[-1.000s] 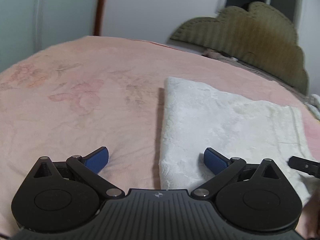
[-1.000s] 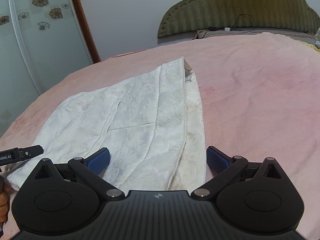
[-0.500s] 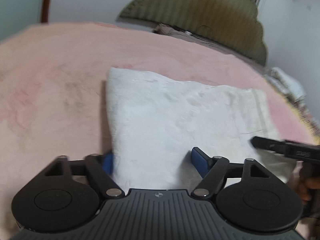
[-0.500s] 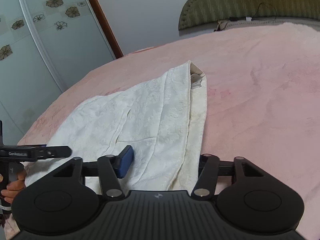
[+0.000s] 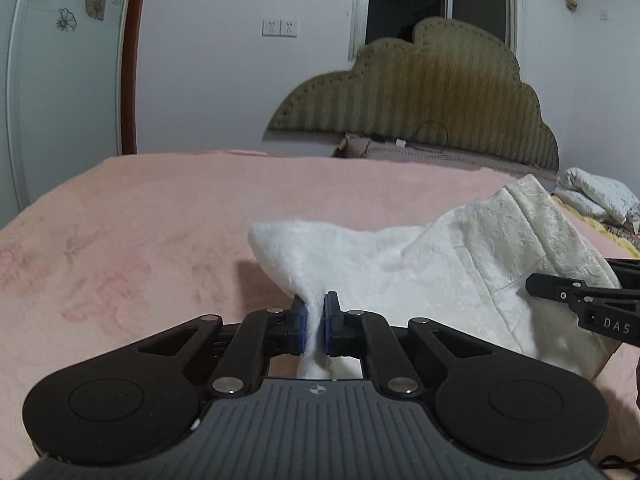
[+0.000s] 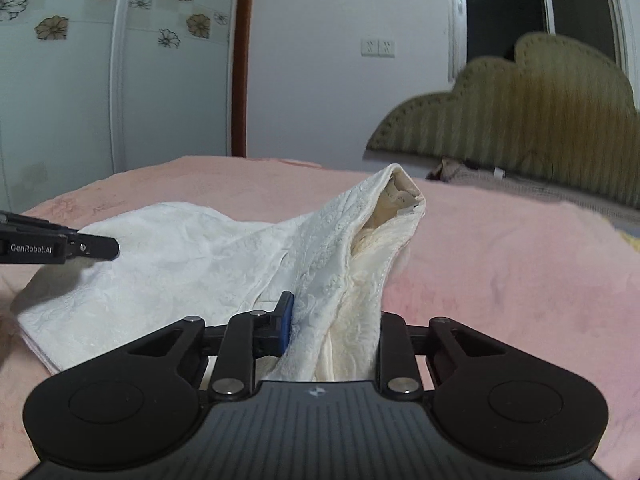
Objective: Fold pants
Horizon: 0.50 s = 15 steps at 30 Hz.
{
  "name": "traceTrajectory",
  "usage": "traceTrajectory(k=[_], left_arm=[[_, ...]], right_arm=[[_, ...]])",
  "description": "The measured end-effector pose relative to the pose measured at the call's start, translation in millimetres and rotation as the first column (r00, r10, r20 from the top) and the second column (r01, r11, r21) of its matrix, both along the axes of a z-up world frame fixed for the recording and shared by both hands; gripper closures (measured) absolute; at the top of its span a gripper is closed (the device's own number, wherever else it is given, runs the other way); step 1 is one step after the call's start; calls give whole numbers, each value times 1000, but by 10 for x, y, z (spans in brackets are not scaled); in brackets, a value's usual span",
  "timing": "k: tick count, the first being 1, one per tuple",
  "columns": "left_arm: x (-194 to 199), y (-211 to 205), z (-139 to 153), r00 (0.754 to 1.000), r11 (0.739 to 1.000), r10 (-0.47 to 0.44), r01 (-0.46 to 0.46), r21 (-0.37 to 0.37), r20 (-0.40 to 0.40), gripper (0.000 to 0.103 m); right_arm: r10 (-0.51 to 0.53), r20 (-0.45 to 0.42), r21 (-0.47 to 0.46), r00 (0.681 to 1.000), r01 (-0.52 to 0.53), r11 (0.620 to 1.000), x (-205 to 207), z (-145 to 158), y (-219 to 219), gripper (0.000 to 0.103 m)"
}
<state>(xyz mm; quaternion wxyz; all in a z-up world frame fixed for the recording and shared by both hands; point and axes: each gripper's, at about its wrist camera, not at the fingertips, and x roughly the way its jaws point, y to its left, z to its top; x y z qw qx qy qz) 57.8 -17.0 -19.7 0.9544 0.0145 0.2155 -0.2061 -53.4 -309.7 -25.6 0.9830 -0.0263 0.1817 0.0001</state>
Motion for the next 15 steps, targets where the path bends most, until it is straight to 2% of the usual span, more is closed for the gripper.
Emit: traceTrajectory(k=[4, 8, 9, 11, 12, 13, 15], left_arm=[[91, 84, 135, 998, 999, 45, -45, 11, 35, 93], [258, 195, 290, 993, 996, 84, -87, 33, 81, 93], [295, 216, 328, 990, 994, 97, -102, 45, 99, 93], [372, 234, 399, 977, 986, 137, -151, 77, 163, 103], [418, 232, 455, 964, 978, 157, -182, 105, 213, 103], [480, 239, 497, 960, 974, 163, -193, 119, 227, 103], [681, 300, 576, 973, 977, 178, -193, 91, 150, 103]], right_arm=[[43, 27, -33, 999, -42, 999, 106, 130, 137, 79], [88, 46, -105, 995, -83, 991, 318, 226, 363, 79], [97, 50, -116, 994, -91, 989, 386, 248, 407, 79], [109, 55, -132, 993, -101, 986, 570, 299, 495, 79], [110, 54, -141, 992, -102, 985, 666, 321, 536, 79], [112, 49, -148, 993, -103, 984, 768, 341, 576, 79], [118, 30, -131, 993, -113, 985, 976, 354, 606, 79]])
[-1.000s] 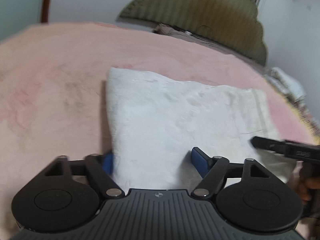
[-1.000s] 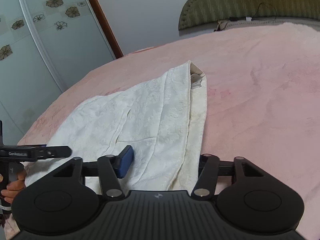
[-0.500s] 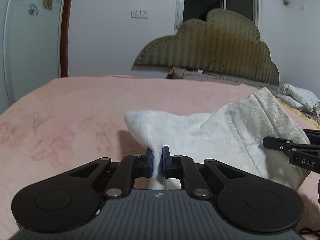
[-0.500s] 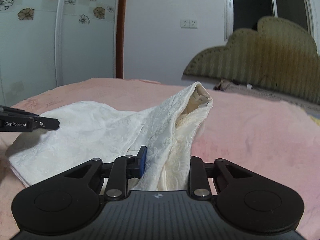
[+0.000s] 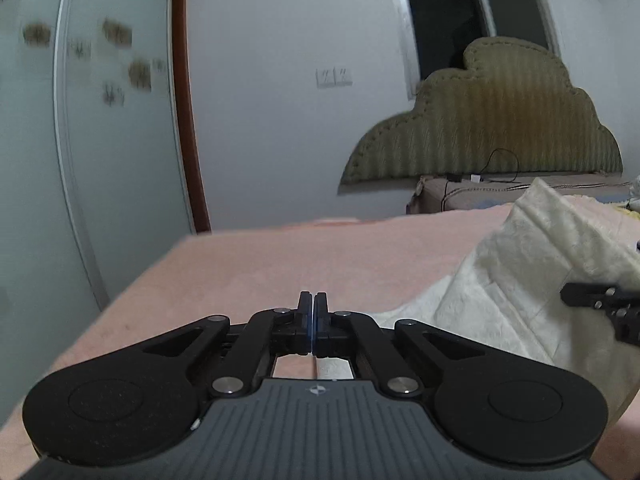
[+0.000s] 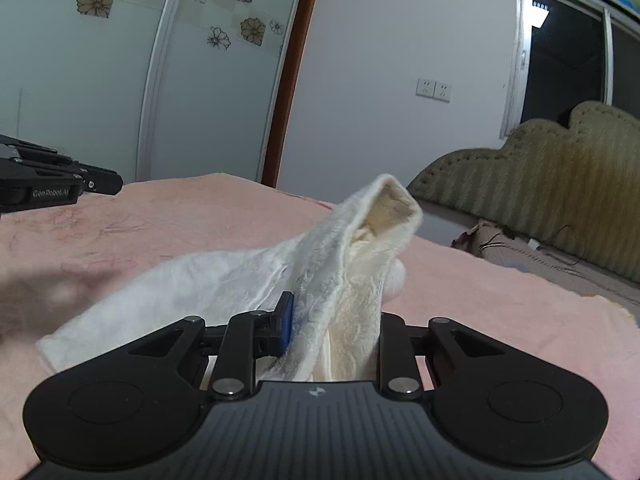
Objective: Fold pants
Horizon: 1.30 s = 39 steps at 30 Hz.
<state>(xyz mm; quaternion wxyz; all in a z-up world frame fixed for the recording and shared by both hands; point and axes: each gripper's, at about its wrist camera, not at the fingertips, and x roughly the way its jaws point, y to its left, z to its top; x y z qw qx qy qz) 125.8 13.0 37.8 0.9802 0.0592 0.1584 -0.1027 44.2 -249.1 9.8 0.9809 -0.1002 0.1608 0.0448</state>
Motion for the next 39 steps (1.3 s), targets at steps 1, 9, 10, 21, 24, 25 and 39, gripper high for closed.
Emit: traceTrajectory(k=[1, 9, 10, 21, 24, 25, 39], left_arm=[[96, 48, 13, 999, 999, 12, -13, -35, -41, 103], [178, 222, -386, 952, 998, -42, 23, -67, -303, 76], [156, 224, -458, 944, 997, -52, 32, -65, -327, 67], [-247, -126, -766, 977, 988, -34, 65, 142, -209, 32], [-441, -54, -693, 983, 993, -48, 65, 96, -176, 31], [-492, -26, -692, 981, 994, -67, 80, 68, -182, 27], [-705, -66, -857, 987, 992, -63, 78, 98, -149, 17]], right_arm=[[-13, -9, -1, 1000, 13, 1000, 99, 0, 10, 79], [-209, -268, 151, 940, 255, 955, 340, -399, -666, 45], [-250, -278, 140, 927, 297, 945, 301, -446, -761, 43], [-31, -212, 93, 977, 52, 994, -251, -411, -412, 31], [-106, -255, 104, 961, 136, 985, -287, -608, -434, 31], [-121, -250, 154, 961, 162, 975, -360, -582, -465, 31], [-189, -230, 159, 955, 228, 961, -560, -603, -517, 29]])
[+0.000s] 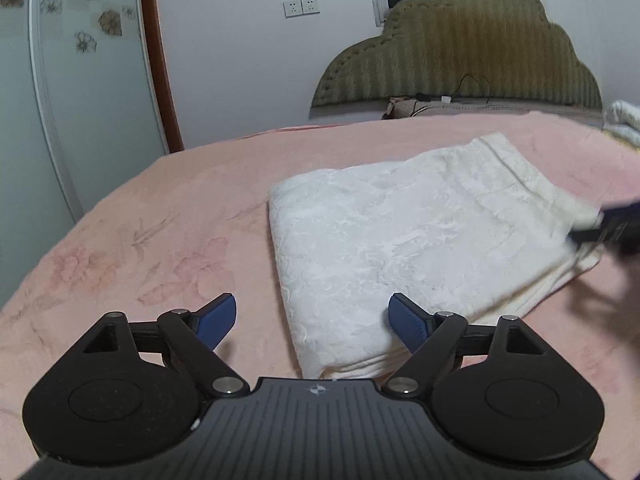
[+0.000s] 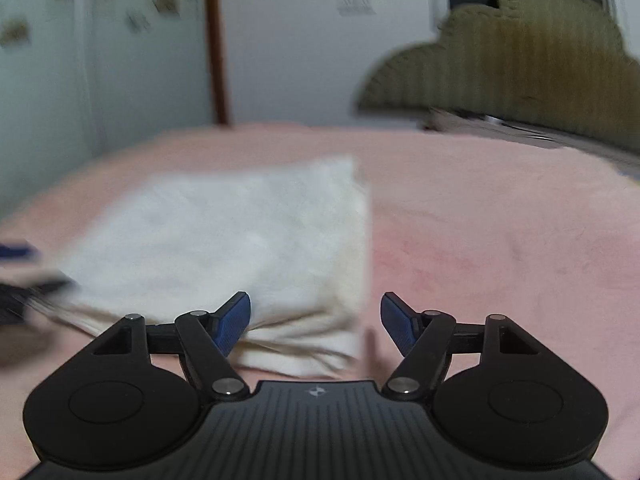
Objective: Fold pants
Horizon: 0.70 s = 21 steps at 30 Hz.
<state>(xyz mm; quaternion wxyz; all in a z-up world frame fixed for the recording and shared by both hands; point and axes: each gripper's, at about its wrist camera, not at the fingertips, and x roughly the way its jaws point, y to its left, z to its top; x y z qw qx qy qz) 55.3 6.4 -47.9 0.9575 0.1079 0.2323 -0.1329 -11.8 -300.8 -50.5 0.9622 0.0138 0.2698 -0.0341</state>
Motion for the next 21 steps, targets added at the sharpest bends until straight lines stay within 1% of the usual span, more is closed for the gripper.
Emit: traceTrajectory(k=[2, 3, 5, 6, 7, 8, 9, 10, 12, 14, 15, 16, 18, 21], left_arm=[[-42, 7, 49, 1000, 1000, -2, 2, -5, 5, 17], [-71, -2, 74, 1000, 1000, -2, 2, -10, 9, 17], [-111, -29, 120, 1000, 999, -24, 25, -38, 13, 16], [-120, -63, 129, 999, 998, -38, 38, -56, 7, 14], [-121, -94, 128, 999, 996, -47, 46, -70, -3, 12], [-109, -136, 111, 998, 995, -55, 53, -83, -18, 12], [-84, -183, 76, 997, 994, -61, 57, -89, -42, 12], [-49, -225, 33, 996, 995, -62, 56, -88, -64, 11], [12, -291, -59, 995, 996, -57, 51, -74, -88, 7], [31, -338, -102, 995, 998, -49, 45, -37, -91, 7], [8, -346, -99, 996, 998, -47, 44, -32, -79, 7], [-17, -347, -91, 997, 999, -44, 42, -31, -68, 8], [-74, -350, -75, 998, 999, -45, 43, -27, -52, 9], [-104, -359, -82, 998, 999, -38, 38, 1, -51, 8]], right_arm=[[-28, -8, 39, 1000, 28, 999, -5, -29, -21, 29], [-44, 8, 18, 999, 44, 999, -48, 16, 34, 29], [-40, 90, -141, 995, 52, 989, -177, 129, 274, 29], [-4, 122, -187, 993, 27, 982, -224, 171, 374, 29], [68, 133, -185, 989, -42, 982, -241, 206, 447, 29], [127, 121, -152, 985, -108, 982, -214, 222, 478, 29], [158, 97, -120, 983, -147, 982, -154, 201, 485, 29], [161, 65, -100, 985, -154, 983, -79, 150, 474, 29], [111, -4, -85, 994, -111, 990, 65, -3, 387, 29], [63, 4, -30, 998, -63, 998, 60, -24, 243, 29], [22, -11, -42, 1000, -22, 999, 59, -10, 228, 28], [15, -11, -45, 1000, -16, 999, 22, 10, 218, 28], [9, -4, -20, 1000, -9, 1000, -46, 32, 188, 28], [13, 28, -54, 1000, -12, 998, -147, 88, 264, 28]])
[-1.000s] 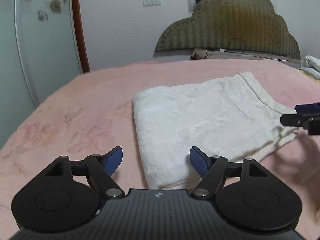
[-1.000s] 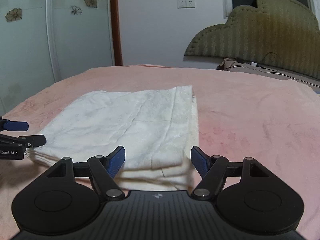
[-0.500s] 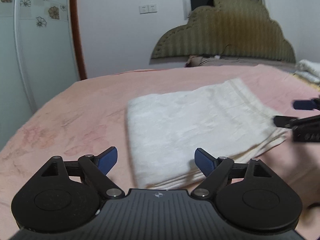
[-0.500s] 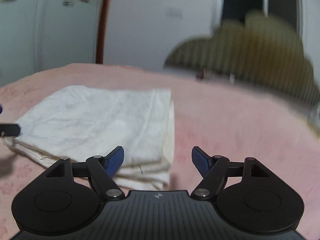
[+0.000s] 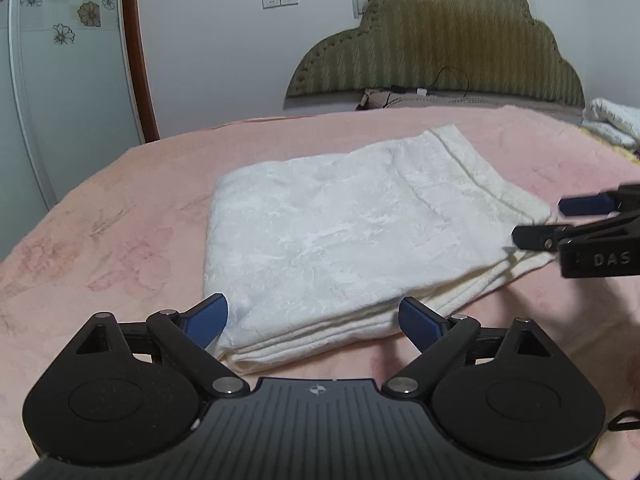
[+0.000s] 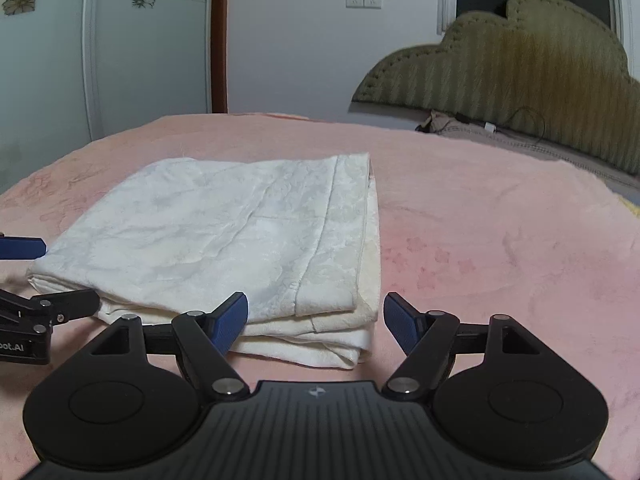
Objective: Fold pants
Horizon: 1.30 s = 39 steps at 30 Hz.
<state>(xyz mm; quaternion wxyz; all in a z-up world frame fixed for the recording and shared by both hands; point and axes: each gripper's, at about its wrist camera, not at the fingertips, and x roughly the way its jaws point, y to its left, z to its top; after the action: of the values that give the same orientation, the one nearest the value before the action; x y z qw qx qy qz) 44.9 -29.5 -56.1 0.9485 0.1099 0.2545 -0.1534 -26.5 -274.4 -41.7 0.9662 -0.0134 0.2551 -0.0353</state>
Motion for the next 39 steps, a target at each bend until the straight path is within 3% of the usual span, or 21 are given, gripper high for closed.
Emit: traceTrajectory(k=[2, 4, 5, 9, 13, 17, 23, 28, 31, 35, 39], left_arm=[[38, 8, -19, 1000, 1000, 6, -6, -1, -14, 5], [80, 40, -27, 999, 1000, 17, -17, -14, -40, 4], [80, 65, -15, 999, 999, 20, -21, -26, -48, 4], [6, 135, 57, 996, 999, 34, -37, -38, -78, 6], [-46, 211, 52, 989, 995, 43, -55, -81, -145, 5], [-42, 275, 0, 982, 994, 61, -75, -75, -181, 5], [48, 369, -53, 974, 989, 132, -142, -41, -184, 5], [128, 428, -94, 972, 979, 203, -201, 30, -117, 5], [286, 572, -121, 966, 976, 214, -218, -13, -146, 4], [426, 642, -69, 955, 962, 270, -274, -17, -123, 4], [439, 643, -65, 955, 961, 273, -275, -6, -116, 5]], right_arm=[[21, 14, -44, 1000, -20, 999, -20, 0, 94, 28], [15, -38, -105, 999, -19, 994, 64, -88, 139, 28], [9, -56, -109, 998, -15, 994, 92, -135, 118, 22], [-66, -61, -36, 996, 64, 997, -51, -115, 30, 19], [20, -66, 63, 998, -16, 998, -261, -48, 130, 9], [17, -147, 30, 989, -13, 999, -234, -157, 303, 5], [16, -179, 12, 984, -14, 1000, -221, -191, 395, 4], [-13, -109, 37, 994, 17, 999, -110, -91, 207, 4], [-44, -208, 56, 977, 57, 997, 162, -202, 55, 4], [-19, -186, 127, 982, 43, 991, 242, -186, 138, 0], [-18, -199, 79, 980, 35, 996, 191, -223, 226, 0]])
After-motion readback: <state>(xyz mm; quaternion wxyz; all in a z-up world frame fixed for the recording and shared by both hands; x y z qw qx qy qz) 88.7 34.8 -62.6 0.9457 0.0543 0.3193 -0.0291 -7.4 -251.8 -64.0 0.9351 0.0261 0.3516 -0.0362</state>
